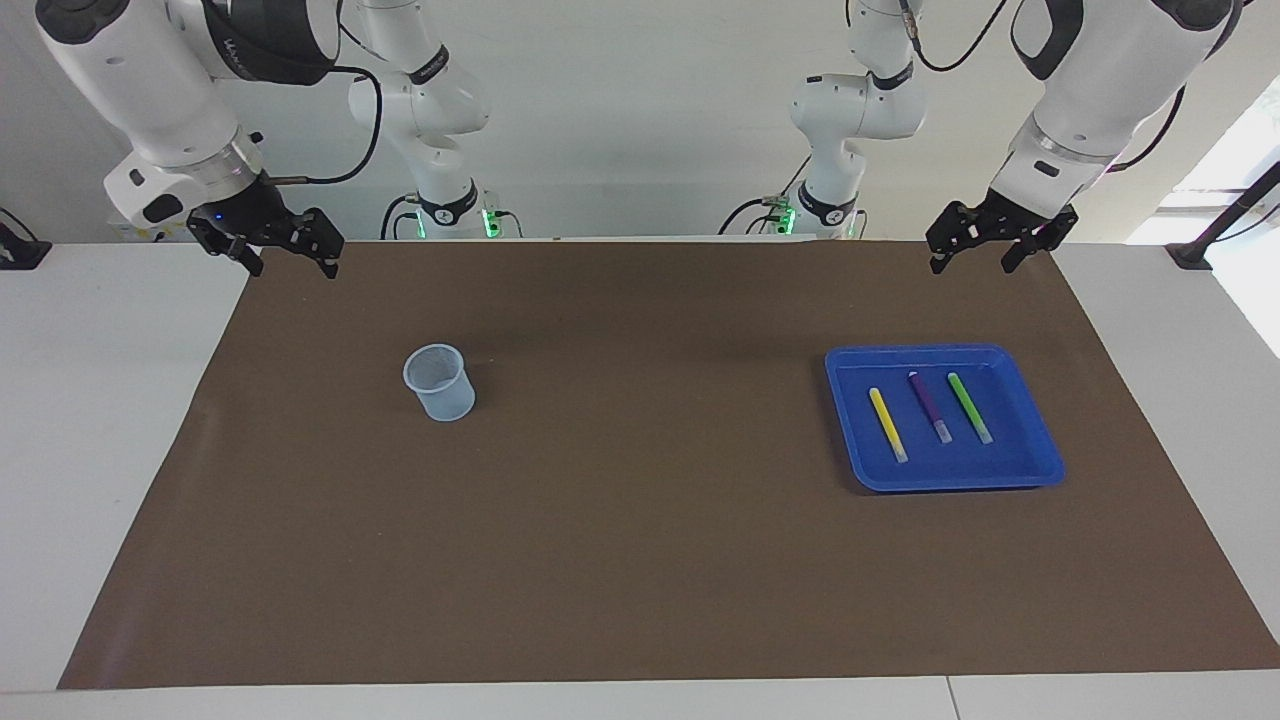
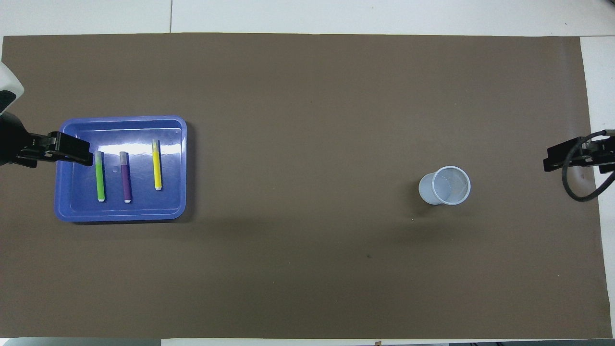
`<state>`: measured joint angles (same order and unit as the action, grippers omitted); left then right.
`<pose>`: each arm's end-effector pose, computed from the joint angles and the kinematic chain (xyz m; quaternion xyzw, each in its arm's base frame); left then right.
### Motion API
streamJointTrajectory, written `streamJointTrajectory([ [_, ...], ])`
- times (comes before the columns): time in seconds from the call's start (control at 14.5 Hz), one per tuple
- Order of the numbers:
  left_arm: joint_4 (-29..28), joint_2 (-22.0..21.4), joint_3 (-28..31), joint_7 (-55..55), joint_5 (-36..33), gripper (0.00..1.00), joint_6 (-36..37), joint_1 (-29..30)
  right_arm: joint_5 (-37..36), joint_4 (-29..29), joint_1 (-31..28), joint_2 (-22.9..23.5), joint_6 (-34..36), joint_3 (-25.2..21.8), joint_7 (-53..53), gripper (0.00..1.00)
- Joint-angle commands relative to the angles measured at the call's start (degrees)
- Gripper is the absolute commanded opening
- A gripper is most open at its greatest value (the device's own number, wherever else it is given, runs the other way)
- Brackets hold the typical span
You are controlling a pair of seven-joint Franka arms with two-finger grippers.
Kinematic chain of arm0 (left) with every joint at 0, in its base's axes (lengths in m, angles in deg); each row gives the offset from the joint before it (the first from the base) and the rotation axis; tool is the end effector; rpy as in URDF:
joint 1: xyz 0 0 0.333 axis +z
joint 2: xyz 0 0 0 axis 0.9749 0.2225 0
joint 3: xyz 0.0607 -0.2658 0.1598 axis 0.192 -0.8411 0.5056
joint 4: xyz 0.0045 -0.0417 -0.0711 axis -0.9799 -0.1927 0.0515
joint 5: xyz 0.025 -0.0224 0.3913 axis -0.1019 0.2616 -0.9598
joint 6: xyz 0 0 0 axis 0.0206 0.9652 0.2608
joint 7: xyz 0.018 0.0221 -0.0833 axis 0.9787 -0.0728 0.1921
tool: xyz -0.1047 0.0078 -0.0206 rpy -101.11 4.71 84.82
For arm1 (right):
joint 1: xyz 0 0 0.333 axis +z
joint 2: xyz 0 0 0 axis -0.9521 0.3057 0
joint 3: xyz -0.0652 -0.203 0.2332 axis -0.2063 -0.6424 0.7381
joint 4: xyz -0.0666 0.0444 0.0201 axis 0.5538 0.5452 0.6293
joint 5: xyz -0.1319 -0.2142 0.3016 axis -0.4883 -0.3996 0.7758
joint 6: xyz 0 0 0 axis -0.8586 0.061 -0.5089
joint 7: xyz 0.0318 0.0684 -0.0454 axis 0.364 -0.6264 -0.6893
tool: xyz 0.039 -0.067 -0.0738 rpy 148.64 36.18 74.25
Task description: Transfer and insert pens with both arms
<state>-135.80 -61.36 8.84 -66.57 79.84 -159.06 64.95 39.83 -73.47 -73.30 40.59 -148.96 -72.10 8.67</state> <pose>0.5346 -0.0645 0.6177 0.9989 -0.0312 -0.0341 0.0068 0.5337 -0.0419 0.5959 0.9977 -0.0332 -0.0585 0.0008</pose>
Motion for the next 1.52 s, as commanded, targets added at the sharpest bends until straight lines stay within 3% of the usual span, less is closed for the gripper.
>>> streamJointTrajectory([
  [0.0,-0.91,-1.08,-0.32,0.21,-0.16,1.00,-0.13,0.59,1.01,-0.69,-0.40,-0.89,-0.35,0.16,-1.06,1.00],
  [0.69,-0.91,-1.08,-0.32,0.21,-0.16,1.00,-0.13,0.59,1.01,-0.69,-0.22,-1.06,0.53,0.25,-1.68,1.00],
  [1.45,-0.91,-1.08,-0.32,0.21,-0.16,1.00,-0.13,0.59,1.88,-0.60,-0.22,-3.17,3.77,3.32,-2.73,1.00],
])
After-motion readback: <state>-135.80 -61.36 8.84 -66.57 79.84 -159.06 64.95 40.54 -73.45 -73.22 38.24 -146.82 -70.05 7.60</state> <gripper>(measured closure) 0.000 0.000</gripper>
